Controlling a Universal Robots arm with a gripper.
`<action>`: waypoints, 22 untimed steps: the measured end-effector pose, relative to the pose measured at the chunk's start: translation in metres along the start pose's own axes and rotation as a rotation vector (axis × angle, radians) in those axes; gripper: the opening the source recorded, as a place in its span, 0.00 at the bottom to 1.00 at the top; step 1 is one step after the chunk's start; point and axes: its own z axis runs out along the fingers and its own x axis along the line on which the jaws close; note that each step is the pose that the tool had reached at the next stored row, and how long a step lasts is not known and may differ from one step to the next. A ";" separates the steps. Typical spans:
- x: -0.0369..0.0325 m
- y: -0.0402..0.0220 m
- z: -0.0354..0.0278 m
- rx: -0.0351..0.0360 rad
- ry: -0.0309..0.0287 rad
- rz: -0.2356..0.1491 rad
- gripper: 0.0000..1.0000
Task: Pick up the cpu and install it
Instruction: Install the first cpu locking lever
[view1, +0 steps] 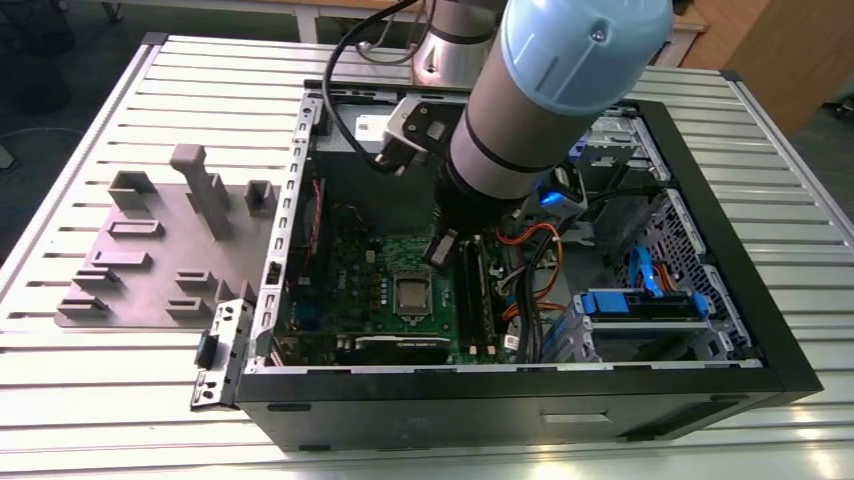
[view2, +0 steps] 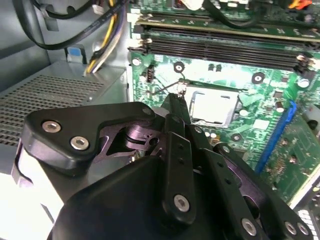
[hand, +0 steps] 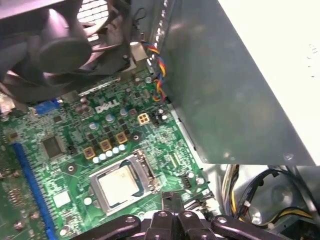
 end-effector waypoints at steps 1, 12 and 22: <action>-0.0011 0.0002 0.0002 -0.0001 -0.0001 0.000 0.11; -0.0122 -0.0014 -0.0011 0.0000 0.0000 0.000 0.11; -0.0269 -0.0005 0.0014 0.0000 0.0000 0.000 0.11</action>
